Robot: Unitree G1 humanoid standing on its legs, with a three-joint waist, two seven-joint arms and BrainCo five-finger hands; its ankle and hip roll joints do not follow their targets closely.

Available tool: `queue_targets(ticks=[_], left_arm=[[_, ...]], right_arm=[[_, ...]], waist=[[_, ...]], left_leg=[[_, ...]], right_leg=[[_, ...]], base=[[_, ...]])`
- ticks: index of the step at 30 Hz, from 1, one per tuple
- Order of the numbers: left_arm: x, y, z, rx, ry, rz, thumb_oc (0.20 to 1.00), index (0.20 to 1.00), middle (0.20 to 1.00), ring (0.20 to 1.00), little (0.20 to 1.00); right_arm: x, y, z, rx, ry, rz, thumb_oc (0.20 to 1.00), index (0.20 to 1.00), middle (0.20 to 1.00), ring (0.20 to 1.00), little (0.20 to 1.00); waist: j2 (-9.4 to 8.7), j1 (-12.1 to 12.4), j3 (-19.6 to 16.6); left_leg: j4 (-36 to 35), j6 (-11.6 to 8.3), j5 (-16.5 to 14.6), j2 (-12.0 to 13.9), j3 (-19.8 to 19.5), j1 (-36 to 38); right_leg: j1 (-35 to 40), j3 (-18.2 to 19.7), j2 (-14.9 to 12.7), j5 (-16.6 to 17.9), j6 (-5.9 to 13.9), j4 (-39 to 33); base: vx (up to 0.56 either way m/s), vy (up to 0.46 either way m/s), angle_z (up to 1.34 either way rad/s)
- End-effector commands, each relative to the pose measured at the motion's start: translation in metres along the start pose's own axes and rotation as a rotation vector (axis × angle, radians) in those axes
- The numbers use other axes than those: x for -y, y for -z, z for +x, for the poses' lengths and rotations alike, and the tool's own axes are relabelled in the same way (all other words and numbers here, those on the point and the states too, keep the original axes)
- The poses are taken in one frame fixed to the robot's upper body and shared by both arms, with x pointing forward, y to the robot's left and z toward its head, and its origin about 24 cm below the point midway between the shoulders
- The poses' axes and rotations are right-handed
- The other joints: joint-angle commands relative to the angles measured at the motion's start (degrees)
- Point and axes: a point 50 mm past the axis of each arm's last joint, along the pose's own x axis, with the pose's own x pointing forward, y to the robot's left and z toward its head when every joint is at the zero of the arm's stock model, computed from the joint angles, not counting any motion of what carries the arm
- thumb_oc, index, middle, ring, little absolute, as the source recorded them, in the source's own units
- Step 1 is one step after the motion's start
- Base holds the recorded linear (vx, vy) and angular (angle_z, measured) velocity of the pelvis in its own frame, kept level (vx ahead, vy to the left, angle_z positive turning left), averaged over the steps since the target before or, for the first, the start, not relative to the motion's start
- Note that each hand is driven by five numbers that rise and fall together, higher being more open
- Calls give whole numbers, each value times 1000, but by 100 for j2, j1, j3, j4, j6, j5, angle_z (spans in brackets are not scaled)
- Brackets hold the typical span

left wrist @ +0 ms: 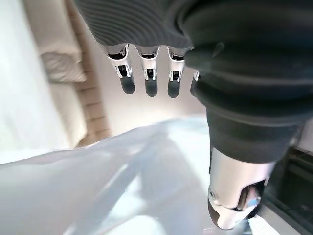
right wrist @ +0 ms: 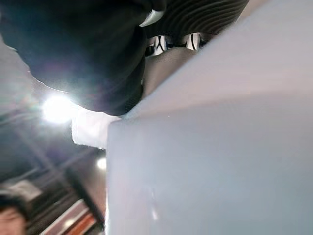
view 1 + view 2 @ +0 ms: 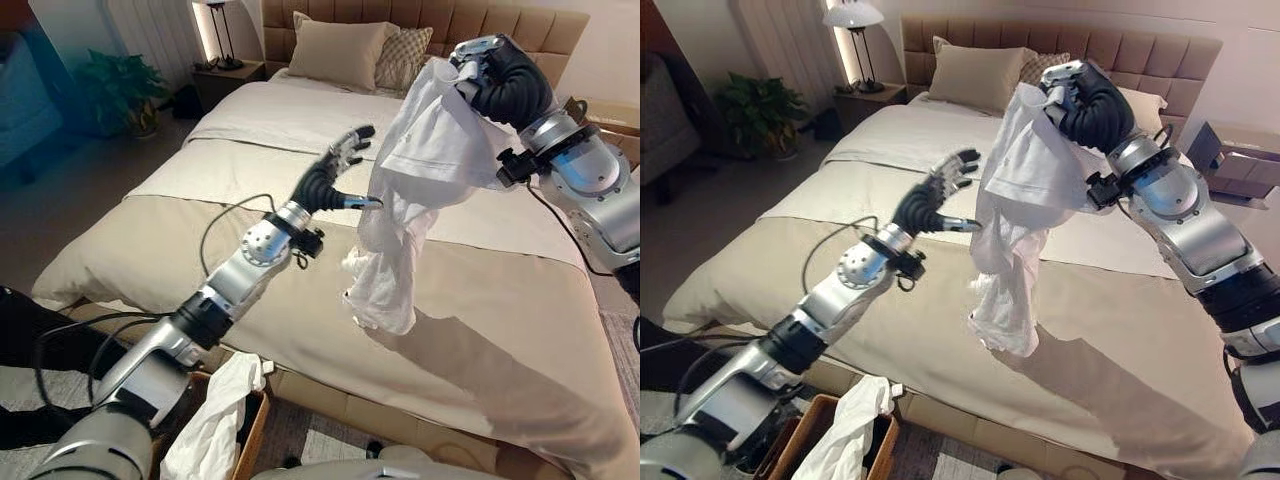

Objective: Pick up clothes into the bucket

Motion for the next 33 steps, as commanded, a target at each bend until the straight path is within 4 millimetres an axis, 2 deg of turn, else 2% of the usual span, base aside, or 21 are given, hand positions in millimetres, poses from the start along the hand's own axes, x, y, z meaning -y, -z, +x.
queue_targets(ticks=[1, 6, 12, 18, 21, 27, 33], left_arm=[[3, -3, 15, 6, 19, -65, 1000, 1000, 1000, 1000, 1000], [18, 2, 22, -45, 101, -134, 1000, 1000, 1000, 1000, 1000], [28, 4, 31, -73, 110, -173, 1000, 1000, 1000, 1000, 1000], [43, -8, 35, -77, 242, -301, 1000, 1000, 1000, 1000, 1000], [53, -14, 28, -145, 418, -445, 1000, 1000, 1000, 1000, 1000], [57, -6, 13, -230, 501, -517, 1000, 1000, 1000, 1000, 1000], [54, -3, 6, -271, 562, -488, 1000, 1000, 1000, 1000, 1000]], right_arm=[[5, -41, 19, 183, -6, 15, 200, 200, 200, 200, 200], [-3, -51, 23, 219, -43, 10, 200, 200, 200, 200, 200], [-12, -60, 28, 268, -62, 33, 200, 200, 200, 200, 200], [-17, -61, 32, 271, -77, 66, 200, 200, 200, 200, 200], [-17, -50, 34, 226, -72, 99, 200, 200, 200, 200, 200], [-16, -41, 37, 191, -61, 106, 200, 200, 200, 200, 200], [-8, -39, 45, 178, -22, 83, 200, 200, 200, 200, 200]], waist=[[-283, 105, -520], [-229, 71, -518], [-189, 87, -517], [-161, 53, -541], [-118, 9, -591], [-109, -23, -601], [-96, -30, -590]], left_leg=[[584, -169, -570, 22, -66, -182], [591, -176, -573, 5, -119, -155], [605, -165, -570, -24, -183, -150], [600, -168, -559, -46, -221, -155], [512, -191, -509, -44, -232, -120], [449, -194, -475, -51, -252, -100], [453, -170, -490, -72, -258, -82]], right_leg=[[-99, -241, -313, 184, 269, 0], [-43, -297, -327, 166, 265, -6], [14, -345, -361, 142, 265, 17], [29, -383, -380, 139, 272, 29], [50, -413, -384, 153, 289, 8], [18, -419, -388, 158, 292, 30], [1, -381, -398, 169, 298, 75]], base=[[0, 0, 0], [1, 2, 2], [1, 1, 1], [-3, 6, 3], [1, 15, 6], [-5, 9, 7], [0, 0, 0]])
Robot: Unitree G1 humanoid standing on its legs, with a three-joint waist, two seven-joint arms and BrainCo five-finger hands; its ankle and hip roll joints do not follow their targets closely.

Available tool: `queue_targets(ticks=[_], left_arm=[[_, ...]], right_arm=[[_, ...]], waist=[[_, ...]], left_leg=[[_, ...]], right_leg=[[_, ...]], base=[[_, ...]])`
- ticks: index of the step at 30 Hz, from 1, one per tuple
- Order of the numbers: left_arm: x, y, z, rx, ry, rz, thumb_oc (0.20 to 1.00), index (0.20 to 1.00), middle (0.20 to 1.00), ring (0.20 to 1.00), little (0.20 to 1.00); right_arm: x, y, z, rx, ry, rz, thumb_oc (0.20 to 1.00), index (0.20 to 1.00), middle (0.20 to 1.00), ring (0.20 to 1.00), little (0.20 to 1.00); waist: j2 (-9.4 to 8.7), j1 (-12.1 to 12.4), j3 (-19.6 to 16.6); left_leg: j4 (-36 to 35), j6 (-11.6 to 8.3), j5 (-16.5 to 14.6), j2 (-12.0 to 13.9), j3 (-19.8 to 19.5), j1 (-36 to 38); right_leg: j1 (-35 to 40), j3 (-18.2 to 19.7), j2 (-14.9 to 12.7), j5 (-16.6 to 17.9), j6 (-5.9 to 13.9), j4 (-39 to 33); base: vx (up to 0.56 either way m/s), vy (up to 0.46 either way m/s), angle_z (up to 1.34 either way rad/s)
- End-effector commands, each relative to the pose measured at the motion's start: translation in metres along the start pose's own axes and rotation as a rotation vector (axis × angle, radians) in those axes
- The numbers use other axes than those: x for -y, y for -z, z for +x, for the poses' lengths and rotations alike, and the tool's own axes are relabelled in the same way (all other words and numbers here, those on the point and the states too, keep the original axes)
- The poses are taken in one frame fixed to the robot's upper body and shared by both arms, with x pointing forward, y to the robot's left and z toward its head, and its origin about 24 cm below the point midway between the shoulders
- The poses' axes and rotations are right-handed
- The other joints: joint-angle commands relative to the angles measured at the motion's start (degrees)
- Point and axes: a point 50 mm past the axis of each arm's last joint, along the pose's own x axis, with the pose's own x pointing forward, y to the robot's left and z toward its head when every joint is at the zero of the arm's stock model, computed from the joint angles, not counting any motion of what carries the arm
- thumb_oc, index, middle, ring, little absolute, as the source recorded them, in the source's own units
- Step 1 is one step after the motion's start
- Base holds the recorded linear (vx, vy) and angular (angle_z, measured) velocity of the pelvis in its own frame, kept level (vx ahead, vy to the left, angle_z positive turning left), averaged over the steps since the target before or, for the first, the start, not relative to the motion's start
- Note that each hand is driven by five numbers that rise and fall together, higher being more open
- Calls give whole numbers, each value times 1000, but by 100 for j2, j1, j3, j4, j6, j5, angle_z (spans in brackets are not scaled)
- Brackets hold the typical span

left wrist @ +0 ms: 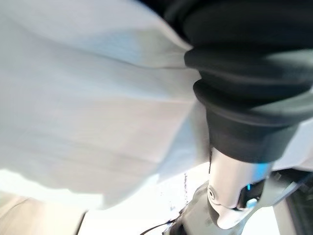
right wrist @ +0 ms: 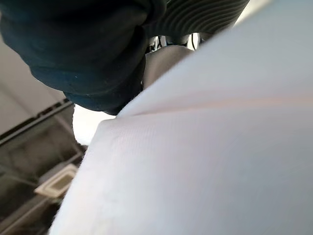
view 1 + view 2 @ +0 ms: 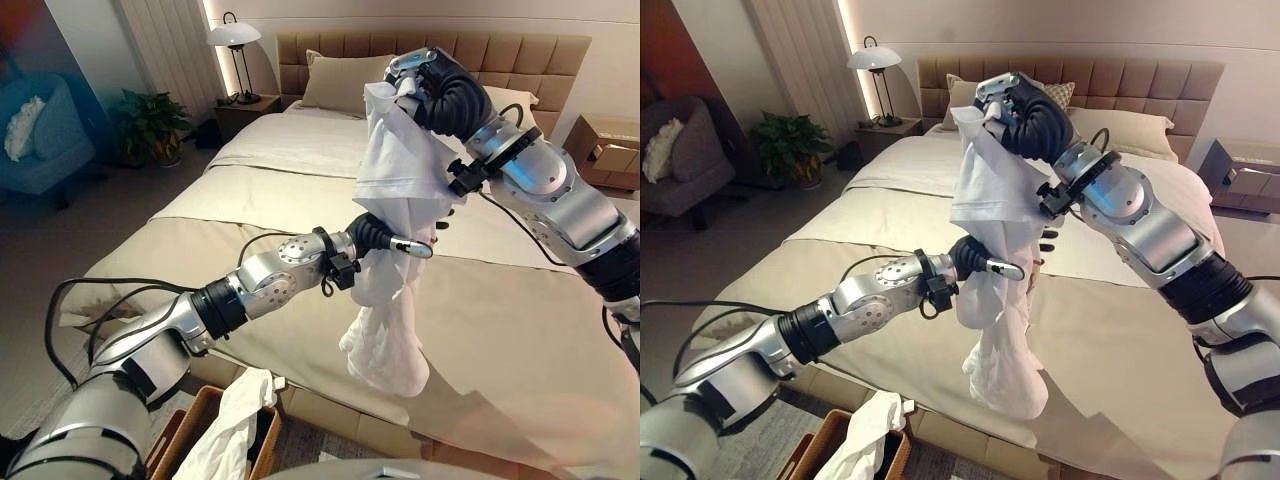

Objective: Pick up clothes into the bucket

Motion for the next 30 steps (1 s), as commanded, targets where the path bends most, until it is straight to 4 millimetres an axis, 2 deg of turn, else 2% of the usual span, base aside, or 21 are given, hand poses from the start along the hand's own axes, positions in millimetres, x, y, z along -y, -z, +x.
queue_targets(ticks=[1, 2, 3, 4, 8, 10, 11, 13, 19, 20, 23, 24, 25, 26, 28, 29, 30], left_arm=[[-3, -9, 2, -13, 43, 44, 733, 733, 733, 733, 733], [-3, -9, 2, -13, 43, 44, 617, 617, 617, 617, 617], [-6, -10, 0, -15, 30, 58, 354, 354, 354, 354, 354], [-8, -9, -2, -16, 17, 69, 200, 200, 200, 200, 200], [-15, -11, -7, -59, 1, 150, 200, 200, 200, 200, 200], [-29, -20, -17, -107, -54, 281, 200, 200, 200, 200, 200], [-29, -20, -17, -108, -54, 282, 200, 200, 200, 200, 200], [-42, -31, -29, -151, -110, 423, 200, 200, 200, 200, 200], [-53, -54, -45, -125, -188, 521, 200, 200, 200, 200, 200], [-57, -64, -53, -100, -228, 558, 200, 200, 200, 200, 200], [-64, -80, -65, -59, -297, 627, 200, 200, 200, 200, 200], [-63, -79, -65, -60, -295, 627, 200, 200, 200, 200, 200], [-67, -94, -72, -6, -355, 686, 200, 200, 200, 200, 200], [-70, -102, -76, 16, -391, 722, 200, 200, 200, 200, 200], [-74, -117, -86, 42, -460, 827, 200, 200, 200, 200, 200], [-78, -126, -93, 14, -511, 938, 200, 200, 200, 200, 200], [-77, -125, -92, 11, -509, 940, 200, 200, 200, 200, 200]], right_arm=[[29, -44, 24, 174, 100, -37, 200, 200, 200, 200, 200], [29, -44, 24, 174, 100, -37, 200, 200, 200, 200, 200], [35, -45, 26, 177, 133, -41, 200, 200, 200, 200, 200], [39, -44, 26, 175, 160, -42, 200, 200, 200, 200, 200], [50, -44, 25, 164, 207, -69, 200, 200, 200, 200, 200], [59, -39, 20, 143, 253, -72, 200, 200, 200, 200, 200], [59, -39, 20, 143, 255, -71, 200, 200, 200, 200, 200], [65, -32, 10, 115, 280, -81, 200, 200, 200, 200, 200], [71, -15, -15, 74, 341, -28, 200, 200, 200, 200, 200], [72, -7, -28, 57, 366, -4, 200, 200, 200, 200, 200], [73, 7, -50, 26, 423, 50, 200, 200, 200, 200, 200], [73, 7, -51, 25, 424, 50, 435, 435, 435, 435, 435], [69, 15, -65, -2, 439, 56, 884, 884, 884, 884, 884], [68, 22, -73, -18, 464, 83, 1000, 1000, 1000, 1000, 1000], [64, 32, -90, -58, 489, 99, 1000, 1000, 1000, 1000, 1000], [60, 43, -102, -94, 520, 124, 1000, 1000, 1000, 1000, 1000], [60, 43, -103, -96, 523, 124, 1000, 1000, 1000, 1000, 1000]], waist=[[-277, 15, -309], [-277, 15, -308], [-269, 19, -304], [-262, 21, -301], [-237, 36, -286], [-183, 48, -280], [-191, 51, -278], [-120, 73, -268], [-60, 100, -245], [-40, 120, -234], [-14, 137, -222], [-20, 143, -229], [-11, 160, -215], [0, 162, -199], [4, 180, -181], [19, 193, -170], [7, 202, -173]], left_leg=[[442, -166, -489, -24, -73, -176], [442, -166, -489, -24, -73, -176], [441, -154, -494, -30, -71, -172], [444, -150, -495, -32, -68, -175], [468, -135, -508, -47, -76, -185], [521, -123, -529, -62, -83, -208], [526, -123, -531, -62, -82, -210], [558, -116, -535, -65, -89, -227], [558, -107, -526, -76, -123, -242], [557, -102, -514, -80, -139, -266], [530, -97, -503, -76, -174, -272], [530, -97, -503, -76, -178, -272], [527, -94, -495, -82, -213, -287], [535, -92, -494, -86, -225, -301], [549, -84, -496, -91, -255, -320], [550, -82, -494, -90, -274, -330], [552, -82, -496, -91, -279, -326]], right_leg=[[-276, -185, -343, 157, 328, 190], [-276, -185, -343, 157, 328, 190], [-291, -168, -341, 156, 335, 203], [-298, -170, -346, 158, 337, 211], [-314, -160, -350, 161, 342, 224], [-335, -133, -358, 173, 349, 234], [-335, -133, -358, 172, 349, 235], [-335, -139, -363, 166, 356, 233], [-333, -164, -362, 158, 366, 222], [-330, -177, -362, 151, 367, 223], [-332, -211, -373, 136, 367, 226], [-331, -215, -374, 135, 367, 227], [-323, -245, -380, 120, 365, 227], [-324, -260, -388, 114, 362, 234], [-319, -293, -395, 102, 359, 242], [-312, -309, -405, 100, 358, 236], [-305, -314, -407, 97, 358, 235]], base=[[0, 0, 0], [0, 0, 0], [0, 0, 0], [0, 0, 0], [0, 0, 0], [0, 0, 0], [0, 0, 0], [0, 0, 0], [0, 0, 0], [0, 0, 0], [0, 0, 0], [0, 0, 0], [0, 0, 0], [5, -14, 4], [2, -6, 2], [0, 0, 0], [11, -12, 6]])
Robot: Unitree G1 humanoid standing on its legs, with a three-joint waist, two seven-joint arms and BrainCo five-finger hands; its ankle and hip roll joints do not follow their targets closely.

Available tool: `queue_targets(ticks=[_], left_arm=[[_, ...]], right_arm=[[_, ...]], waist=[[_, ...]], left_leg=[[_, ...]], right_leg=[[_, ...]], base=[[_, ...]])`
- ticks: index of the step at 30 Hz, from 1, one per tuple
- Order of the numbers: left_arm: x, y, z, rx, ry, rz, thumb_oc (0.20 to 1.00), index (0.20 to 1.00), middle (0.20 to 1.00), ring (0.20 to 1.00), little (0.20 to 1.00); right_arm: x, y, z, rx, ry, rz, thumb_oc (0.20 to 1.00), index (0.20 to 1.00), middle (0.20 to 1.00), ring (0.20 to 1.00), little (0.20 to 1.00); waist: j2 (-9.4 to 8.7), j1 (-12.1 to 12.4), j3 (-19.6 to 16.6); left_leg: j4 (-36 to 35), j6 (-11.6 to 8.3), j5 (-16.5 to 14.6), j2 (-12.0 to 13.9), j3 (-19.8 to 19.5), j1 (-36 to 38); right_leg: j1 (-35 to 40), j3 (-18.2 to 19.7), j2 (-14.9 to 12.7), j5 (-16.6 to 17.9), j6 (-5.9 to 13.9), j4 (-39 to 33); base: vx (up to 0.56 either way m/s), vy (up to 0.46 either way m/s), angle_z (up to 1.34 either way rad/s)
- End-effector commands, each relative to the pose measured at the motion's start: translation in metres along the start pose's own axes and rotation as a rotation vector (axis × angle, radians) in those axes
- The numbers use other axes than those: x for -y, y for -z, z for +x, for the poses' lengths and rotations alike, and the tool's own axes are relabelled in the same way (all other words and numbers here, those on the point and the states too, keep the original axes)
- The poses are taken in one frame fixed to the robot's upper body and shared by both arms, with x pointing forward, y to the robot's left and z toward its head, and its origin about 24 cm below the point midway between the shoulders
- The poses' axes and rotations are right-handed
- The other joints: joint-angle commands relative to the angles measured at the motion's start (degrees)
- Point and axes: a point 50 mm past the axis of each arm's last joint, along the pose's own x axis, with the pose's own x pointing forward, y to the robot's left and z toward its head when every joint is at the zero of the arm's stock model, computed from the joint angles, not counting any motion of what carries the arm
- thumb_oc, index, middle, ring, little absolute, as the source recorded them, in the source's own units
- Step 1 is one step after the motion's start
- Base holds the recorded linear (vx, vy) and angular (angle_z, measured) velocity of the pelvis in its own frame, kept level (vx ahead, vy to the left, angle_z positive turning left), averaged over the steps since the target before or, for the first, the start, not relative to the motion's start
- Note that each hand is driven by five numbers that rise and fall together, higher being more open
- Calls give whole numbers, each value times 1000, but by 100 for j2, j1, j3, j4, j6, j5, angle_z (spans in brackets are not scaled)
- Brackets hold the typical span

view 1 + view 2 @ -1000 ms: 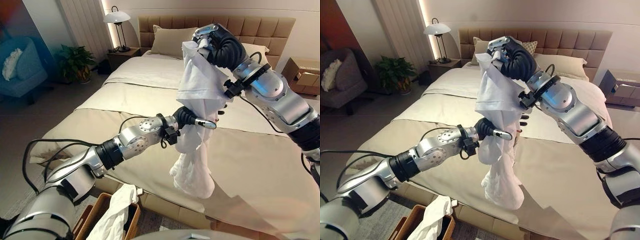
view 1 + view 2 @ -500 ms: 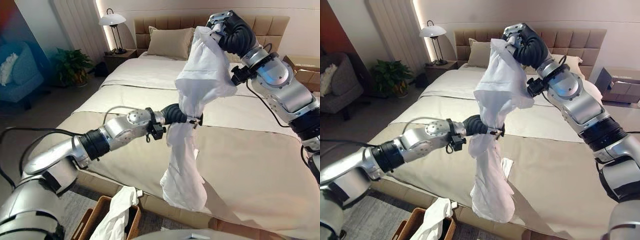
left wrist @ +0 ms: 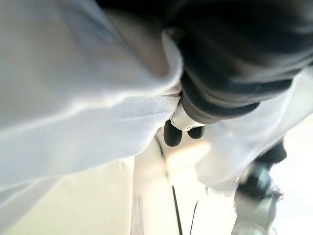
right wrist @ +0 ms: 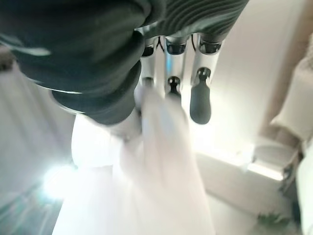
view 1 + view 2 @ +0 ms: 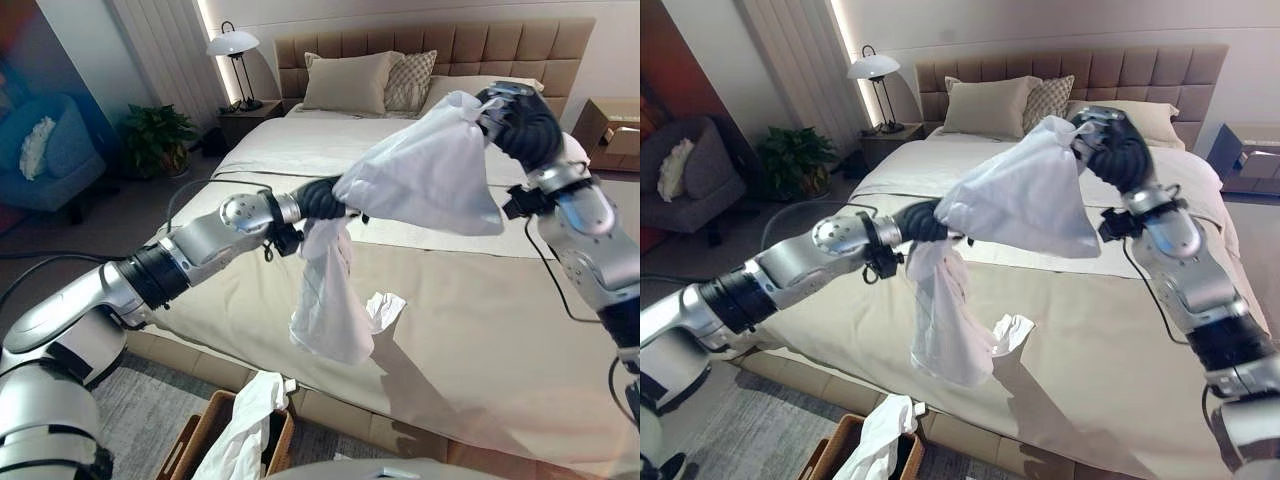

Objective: Pick up clothes into the bucket

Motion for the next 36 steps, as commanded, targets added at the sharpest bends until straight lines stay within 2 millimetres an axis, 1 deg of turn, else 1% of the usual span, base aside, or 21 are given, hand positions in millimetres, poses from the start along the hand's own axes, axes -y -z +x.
queue_targets(ticks=[1, 3, 4, 5, 6, 7, 8, 9, 10, 11, 12, 13, 14, 16, 17, 18, 19, 22, 28, 34, 36], left_arm=[[-70, -46, -36, 52, -310, 458, 200, 200, 200, 200, 200], [-77, -51, -42, 45, -361, 555, 200, 200, 200, 200, 200], [-84, -60, -56, 75, -425, 615, 200, 200, 200, 200, 200], [-84, -59, -56, 75, -425, 613, 200, 200, 200, 200, 200], [-93, -62, -74, 68, -502, 683, 200, 200, 200, 200, 200], [-92, -61, -75, 66, -503, 682, 200, 200, 200, 200, 200], [-99, -62, -95, 60, -559, 694, 200, 200, 200, 200, 200], [-99, -61, -96, 58, -560, 692, 200, 200, 200, 200, 200], [-104, -63, -117, 40, -615, 721, 200, 200, 200, 200, 200], [-104, -62, -119, 37, -617, 719, 200, 200, 200, 200, 200], [-108, -62, -137, 22, -673, 724, 200, 200, 200, 200, 200], [-108, -61, -139, 19, -676, 723, 200, 200, 200, 200, 200], [-112, -64, -161, -12, -728, 755, 200, 200, 200, 200, 200], [-113, -65, -181, -37, -778, 769, 200, 200, 200, 200, 200], [-113, -65, -183, -39, -780, 768, 200, 200, 200, 200, 200], [-115, -71, -197, -58, -820, 799, 200, 200, 200, 200, 200], [-115, -71, -199, -60, -822, 799, 200, 200, 200, 200, 200], [-119, -87, -221, -112, -849, 874, 200, 200, 200, 200, 200], [-120, -97, -232, -139, -850, 906, 200, 200, 200, 200, 200], [-112, -75, -228, -148, -815, 816, 200, 200, 200, 200, 200], [-108, -55, -225, -163, -813, 755, 200, 200, 200, 200, 200]], right_arm=[[20, -3, -17, 44, 111, -16, 1000, 1000, 1000, 1000, 1000], [20, 14, -30, -10, 142, 18, 1000, 1000, 1000, 1000, 1000], [17, 31, -47, -79, 154, 26, 1000, 1000, 1000, 1000, 1000], [17, 31, -47, -81, 153, 25, 1000, 1000, 1000, 1000, 1000], [8, 61, -74, -195, 184, 86, 1000, 1000, 1000, 1000, 1000], [8, 61, -74, -196, 182, 85, 1000, 1000, 1000, 1000, 1000], [0, 81, -99, -295, 192, 117, 1000, 1000, 1000, 1000, 1000], [-1, 81, -99, -296, 190, 116, 1000, 1000, 1000, 1000, 1000], [-9, 108, -130, -438, 219, 156, 1000, 1000, 1000, 1000, 1000], [-10, 108, -130, -438, 214, 155, 1000, 1000, 1000, 1000, 1000], [-17, 131, -163, -580, 261, 189, 1000, 1000, 1000, 1000, 1000], [-17, 131, -163, -580, 257, 188, 1000, 1000, 1000, 1000, 1000], [-25, 155, -197, -748, 272, 175, 1000, 1000, 1000, 1000, 1000], [-34, 173, -228, -898, 289, 181, 1000, 1000, 1000, 1000, 1000], [-34, 173, -228, -897, 286, 180, 1000, 1000, 1000, 1000, 1000], [-41, 187, -259, -1046, 316, 175, 1000, 1000, 1000, 1000, 1000], [-42, 188, -259, -1044, 312, 174, 1000, 1000, 1000, 1000, 1000], [-53, 200, -304, -1248, 310, 158, 1000, 1000, 1000, 1000, 1000], [-62, 206, -332, -1381, 313, 149, 1000, 1000, 1000, 1000, 1000], [-65, 210, -335, -1425, 299, 120, 1000, 1000, 1000, 1000, 1000], [-64, 212, -331, -1426, 306, 112, 1000, 1000, 1000, 1000, 1000]], waist=[[-373, 301, -128], [-378, 322, -124], [-393, 356, -106], [-387, 353, -115], [-396, 387, -91], [-393, 377, -102], [-401, 408, -82], [-393, 397, -91], [-416, 449, -74], [-408, 430, -81], [-432, 479, -50], [-423, 459, -55], [-448, 543, -15], [-463, 584, 18], [-455, 564, 18], [-460, 665, 84], [-458, 642, 83], [-438, 794, 192], [-408, 873, 379], [-407, 968, 681], [-435, 1004, 920]], left_leg=[[619, -77, -505, -84, -265, -295], [630, -74, -513, -90, -282, -301], [649, -75, -521, -90, -295, -315], [651, -75, -523, -91, -297, -316], [669, -71, -532, -102, -315, -335], [672, -71, -535, -103, -316, -334], [684, -75, -540, -105, -337, -346], [684, -75, -540, -106, -338, -345], [684, -79, -541, -104, -360, -350], [684, -80, -543, -104, -360, -348], [691, -85, -538, -108, -390, -368], [693, -85, -541, -109, -390, -367], [708, -95, -538, -110, -438, -403], [719, -103, -531, -108, -477, -437], [720, -103, -531, -108, -479, -438], [746, -111, -514, -109, -549, -511], [749, -112, -516, -109, -552, -517], [786, -140, -465, -119, -696, -633], [860, -170, -398, -156, -922, -828], [1004, -179, -328, -235, -1177, -1107], [1107, -177, -294, -272, -1293, -1294]], right_leg=[[-240, -312, -400, 98, 380, 251], [-226, -343, -409, 89, 380, 246], [-229, -366, -412, 71, 381, 251], [-228, -367, -412, 69, 381, 252], [-213, -382, -418, 61, 377, 241], [-211, -384, -420, 59, 378, 241], [-205, -402, -419, 43, 372, 241], [-203, -403, -420, 42, 372, 241], [-194, -430, -419, 31, 356, 245], [-192, -430, -420, 28, 356, 246], [-184, -463, -416, 15, 344, 252], [-183, -463, -417, 12, 344, 253], [-194, -497, -412, 0, 331, 269], [-203, -554, -414, -7, 322, 282], [-202, -557, -414, -8, 322, 282], [-229, -610, -414, -10, 313, 298], [-232, -613, -415, -12, 313, 299], [-266, -767, -420, -26, 302, 330], [-323, -985, -447, -52, 284, 393], [-475, -1218, -509, -83, 255, 565], [-645, -1286, -555, -91, 229, 723]], base=[[17, -17, 8], [14, -16, 13], [6, -12, 15], [16, -20, 10], [0, 0, 0], [0, 0, 0], [9, -4, 4], [27, -7, 9], [21, -4, 9], [34, -5, 13], [16, -2, 14], [15, -3, 22], [-4, -2, 15], [1, 0, 4], [-28, 4, 16], [-35, 3, 23], [-48, 7, 25], [-27, -1, 20], [-56, 5, 33], [-83, 10, 28], [-152, 11, 24]])
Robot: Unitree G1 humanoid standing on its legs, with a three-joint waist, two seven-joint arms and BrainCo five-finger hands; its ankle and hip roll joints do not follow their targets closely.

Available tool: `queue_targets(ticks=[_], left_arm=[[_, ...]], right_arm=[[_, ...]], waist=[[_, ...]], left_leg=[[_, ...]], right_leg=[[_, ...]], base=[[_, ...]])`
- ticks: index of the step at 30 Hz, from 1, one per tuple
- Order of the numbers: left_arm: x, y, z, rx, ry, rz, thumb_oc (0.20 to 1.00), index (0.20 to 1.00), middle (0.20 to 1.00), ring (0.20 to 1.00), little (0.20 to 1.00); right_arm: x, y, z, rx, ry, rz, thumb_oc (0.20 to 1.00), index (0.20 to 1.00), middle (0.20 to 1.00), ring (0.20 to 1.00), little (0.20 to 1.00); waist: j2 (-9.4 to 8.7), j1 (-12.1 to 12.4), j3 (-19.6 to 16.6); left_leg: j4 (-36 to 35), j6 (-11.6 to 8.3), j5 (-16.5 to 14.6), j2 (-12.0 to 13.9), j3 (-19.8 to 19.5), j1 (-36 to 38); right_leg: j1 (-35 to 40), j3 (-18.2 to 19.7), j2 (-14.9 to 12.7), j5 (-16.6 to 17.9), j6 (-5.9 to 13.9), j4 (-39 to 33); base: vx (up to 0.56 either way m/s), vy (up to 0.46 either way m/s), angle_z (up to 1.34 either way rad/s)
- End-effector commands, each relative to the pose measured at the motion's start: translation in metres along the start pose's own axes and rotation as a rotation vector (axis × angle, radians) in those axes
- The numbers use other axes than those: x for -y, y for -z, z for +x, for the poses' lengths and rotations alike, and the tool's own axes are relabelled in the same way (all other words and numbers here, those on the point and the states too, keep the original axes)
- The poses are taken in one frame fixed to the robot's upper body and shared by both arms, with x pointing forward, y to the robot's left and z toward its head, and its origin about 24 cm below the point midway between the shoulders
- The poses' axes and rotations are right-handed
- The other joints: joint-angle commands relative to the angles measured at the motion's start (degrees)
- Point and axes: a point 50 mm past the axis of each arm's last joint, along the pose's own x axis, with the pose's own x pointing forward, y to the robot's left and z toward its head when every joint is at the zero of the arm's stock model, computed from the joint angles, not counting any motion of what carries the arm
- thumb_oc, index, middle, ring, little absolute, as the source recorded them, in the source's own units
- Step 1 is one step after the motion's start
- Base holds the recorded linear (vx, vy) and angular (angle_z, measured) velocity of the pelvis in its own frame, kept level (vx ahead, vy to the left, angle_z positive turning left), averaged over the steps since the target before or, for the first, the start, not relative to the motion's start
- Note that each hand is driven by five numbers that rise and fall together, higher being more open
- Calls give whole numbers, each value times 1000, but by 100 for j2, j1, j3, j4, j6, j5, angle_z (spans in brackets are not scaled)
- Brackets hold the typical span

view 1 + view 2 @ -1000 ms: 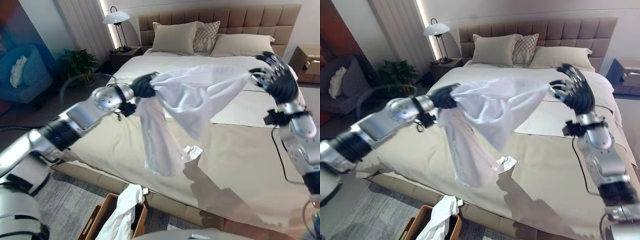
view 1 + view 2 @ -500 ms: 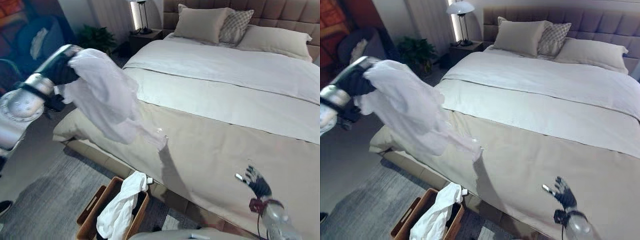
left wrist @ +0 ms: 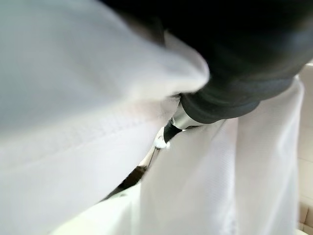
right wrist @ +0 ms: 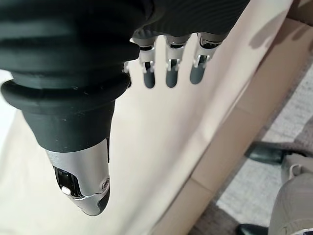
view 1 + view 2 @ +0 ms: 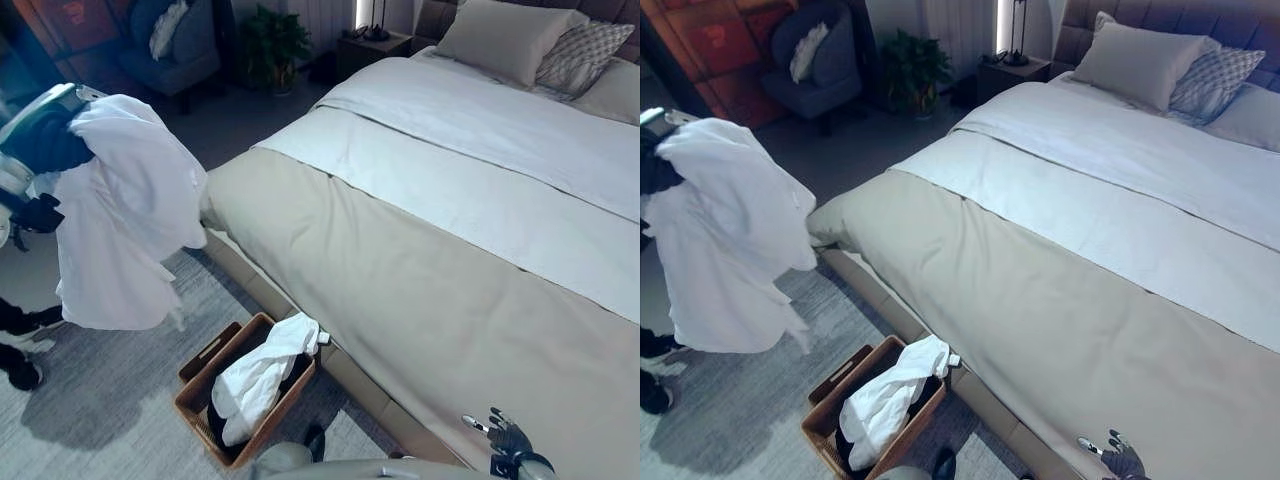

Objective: Pick up clothes into the bucket

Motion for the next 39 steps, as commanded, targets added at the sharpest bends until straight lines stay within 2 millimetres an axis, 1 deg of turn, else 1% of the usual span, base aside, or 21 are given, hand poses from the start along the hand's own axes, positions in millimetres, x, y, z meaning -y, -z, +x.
queue_targets(ticks=[1, 3, 4, 5, 6, 12, 14, 16, 17, 19, 20, 21, 23, 25, 26, 27, 33, 34, 35, 37, 39], left_arm=[[-24, 0, -2, 30, -177, -50, 200, 200, 200, 200, 200], [-17, 5, -3, 17, -181, -72, 200, 200, 200, 200, 200], [-11, 9, -5, 1, -181, -82, 200, 200, 200, 200, 200], [-11, 9, -5, 0, -181, -82, 200, 200, 200, 200, 200], [-3, 19, -11, -40, -188, -108, 200, 200, 200, 200, 200], [20, 41, -26, -134, -215, -174, 200, 200, 200, 200, 200], [22, 43, -28, -148, -214, -172, 200, 200, 200, 200, 200], [36, 57, -34, -218, -216, -191, 200, 200, 200, 200, 200], [36, 57, -34, -218, -217, -192, 200, 200, 200, 200, 200], [45, 67, -39, -272, -218, -176, 200, 200, 200, 200, 200], [49, 72, -43, -311, -228, -110, 200, 200, 200, 200, 200], [49, 72, -44, -311, -227, -110, 200, 200, 200, 200, 200], [53, 77, -41, -340, -278, 33, 200, 200, 200, 200, 200], [54, 78, -41, -346, -308, 40, 200, 200, 200, 200, 200], [54, 86, -43, -388, -326, 87, 200, 200, 200, 200, 200], [53, 88, -42, -394, -333, 107, 200, 200, 200, 200, 200], [57, 96, -42, -439, -341, 114, 200, 200, 200, 200, 200], [57, 96, -41, -438, -341, 113, 200, 200, 200, 200, 200], [60, 100, -42, -455, -340, 113, 200, 200, 200, 200, 200], [61, 99, -40, -452, -344, 117, 200, 200, 200, 200, 200], [63, 102, -39, -468, -369, 106, 200, 200, 200, 200, 200]], right_arm=[[6, -22, 4, 78, 31, -36, 1000, 1000, 1000, 1000, 1000], [8, -21, 5, 68, 43, -40, 1000, 1000, 1000, 1000, 1000], [7, -25, 6, 79, 45, -40, 1000, 1000, 1000, 1000, 1000], [7, -25, 6, 79, 45, -41, 1000, 1000, 1000, 1000, 1000], [6, -28, 7, 89, 41, -49, 1000, 1000, 1000, 1000, 1000], [4, -37, 8, 120, 37, -60, 1000, 1000, 1000, 1000, 1000], [5, -39, 8, 126, 39, -62, 1000, 1000, 1000, 1000, 1000], [4, -45, 9, 146, 41, -59, 1000, 1000, 1000, 1000, 1000], [4, -45, 9, 146, 41, -60, 1000, 1000, 1000, 1000, 1000], [4, -51, 9, 169, 43, -55, 1000, 1000, 1000, 1000, 1000], [2, -56, 9, 193, 42, -49, 1000, 1000, 1000, 1000, 1000], [2, -55, 9, 193, 42, -49, 1000, 1000, 1000, 1000, 1000], [-3, -64, 8, 234, 38, -43, 1000, 1000, 1000, 1000, 1000], [-4, -66, 8, 247, 35, -41, 1000, 1000, 1000, 1000, 1000], [-5, -70, 7, 271, 29, -42, 1000, 1000, 1000, 1000, 1000], [-6, -72, 6, 281, 25, -41, 1000, 1000, 1000, 1000, 1000], [-8, -83, 6, 325, 30, -37, 1000, 1000, 1000, 1000, 1000], [-8, -83, 6, 325, 30, -37, 1000, 1000, 1000, 1000, 1000], [-9, -88, 5, 346, 28, -43, 1000, 1000, 1000, 1000, 1000], [-9, -90, 5, 357, 33, -38, 1000, 1000, 1000, 1000, 1000], [-11, -99, 4, 393, 28, -36, 1000, 1000, 1000, 1000, 1000]], waist=[[-41, -72, 251], [-55, -41, 361], [-71, -21, 433], [-68, -24, 431], [-92, -3, 552], [-166, 61, 885], [-171, 69, 918], [-196, 82, 1059], [-193, 82, 1057], [-194, 67, 1172], [-208, 64, 1275], [-206, 70, 1284], [-294, 23, 1437], [-316, 25, 1490], [-378, 4, 1565], [-404, 4, 1605], [-535, -49, 1821], [-535, -45, 1821], [-584, -71, 1822], [-616, -112, 1822], [-658, -181, 1822]], left_leg=[[782, -57, -398, -4, -54, -525], [864, -49, -400, -28, -100, -630], [914, -44, -402, -38, -115, -701], [924, -43, -405, -39, -114, -711], [1003, -38, -407, -36, -110, -830], [1185, -26, -405, -21, -114, -1136], [1203, -22, -408, -15, -109, -1170], [1239, -21, -395, -6, -103, -1289], [1241, -21, -396, -6, -103, -1294], [1286, -21, -394, -6, -84, -1390], [1325, -22, -406, 3, -65, -1454], [1344, -25, -440, 9, -60, -1438], [1388, -24, -414, 42, -47, -1592], [1432, -25, -453, 60, -33, -1624], [1474, -27, -464, 77, -17, -1711], [1499, -26, -463, 85, -5, -1764], [1640, -19, -495, 124, 89, -2018], [1643, -19, -496, 125, 91, -2022], [1713, -12, -519, 140, 130, -2160], [1812, -4, -563, 131, 172, -2315], [2015, 20, -630, 128, 236, -2585]], right_leg=[[-542, -78, -333, 220, 202, 440], [-633, -87, -358, 221, 188, 513], [-697, -83, -365, 222, 183, 549], [-707, -81, -367, 220, 183, 558], [-817, -66, -379, 227, 175, 615], [-1138, 14, -393, 239, 150, 782], [-1181, 27, -393, 237, 147, 807], [-1303, 55, -405, 236, 135, 848], [-1309, 57, -405, 235, 135, 852], [-1419, 86, -424, 230, 126, 906], [-1504, 117, -432, 213, 118, 955], [-1492, 124, -427, 184, 117, 975], [-1669, 157, -437, 193, 108, 1047], [-1728, 178, -443, 156, 105, 1106], [-1800, 203, -432, 159, 112, 1113], [-1850, 197, -437, 175, 119, 1118], [-2097, 303, -410, 239, 130, 1099], [-2102, 306, -409, 240, 130, 1101], [-2222, 350, -391, 259, 133, 1097], [-2363, 394, -380, 272, 132, 1110], [-2619, 495, -373, 277, 137, 1202]], base=[[-157, 14, 28], [-92, 20, 21], [-61, 17, 11], [-91, 38, 7], [-84, 47, 6], [-55, 42, 2], [-17, 26, -4], [-37, 36, -1], [-35, 39, 0], [-47, 43, -2], [-27, 33, -3], [-41, 34, -4], [-46, 25, -9], [-13, 11, -8], [-12, 10, -10], [-26, 16, -8], [-10, 21, -4], [-16, 44, -9], [1, 18, -12], [0, 45, -18], [-18, 84, -11]])
